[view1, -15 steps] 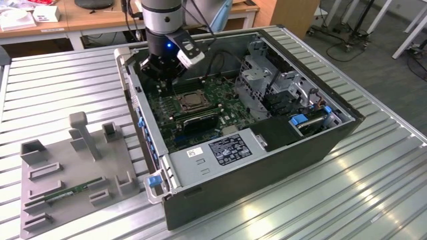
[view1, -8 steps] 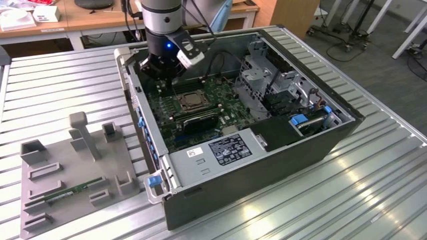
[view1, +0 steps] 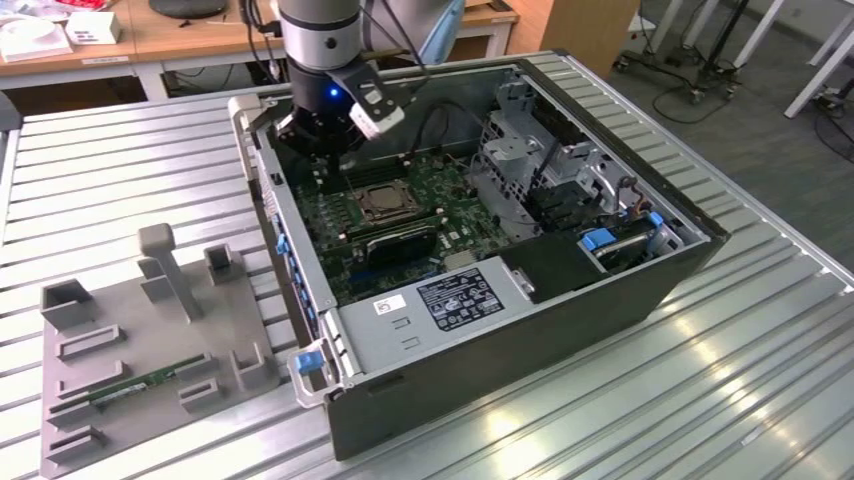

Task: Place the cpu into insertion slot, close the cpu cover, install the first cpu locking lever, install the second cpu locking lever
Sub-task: 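Install the first cpu locking lever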

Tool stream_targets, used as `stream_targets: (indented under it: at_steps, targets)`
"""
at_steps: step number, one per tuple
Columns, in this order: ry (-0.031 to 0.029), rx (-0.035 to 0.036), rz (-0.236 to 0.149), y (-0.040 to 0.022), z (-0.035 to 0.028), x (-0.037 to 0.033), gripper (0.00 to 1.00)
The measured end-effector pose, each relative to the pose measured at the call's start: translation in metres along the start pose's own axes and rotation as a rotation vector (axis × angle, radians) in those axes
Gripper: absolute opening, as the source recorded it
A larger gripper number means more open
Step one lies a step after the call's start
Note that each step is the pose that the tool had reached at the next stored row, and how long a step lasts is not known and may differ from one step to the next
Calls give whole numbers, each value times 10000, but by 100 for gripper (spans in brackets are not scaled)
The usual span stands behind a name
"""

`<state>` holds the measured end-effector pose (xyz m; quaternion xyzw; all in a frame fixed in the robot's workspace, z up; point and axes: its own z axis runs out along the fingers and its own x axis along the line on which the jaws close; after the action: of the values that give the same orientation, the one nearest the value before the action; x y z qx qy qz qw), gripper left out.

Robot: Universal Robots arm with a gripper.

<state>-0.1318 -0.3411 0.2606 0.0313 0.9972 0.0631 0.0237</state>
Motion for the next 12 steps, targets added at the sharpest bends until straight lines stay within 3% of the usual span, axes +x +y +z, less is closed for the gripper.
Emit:
stream_targets:
  at_steps: [9, 12]
  targets:
    - [13, -200, 10, 67, 36, 14, 11]
    - [19, -334, 17, 96, 54, 16, 11]
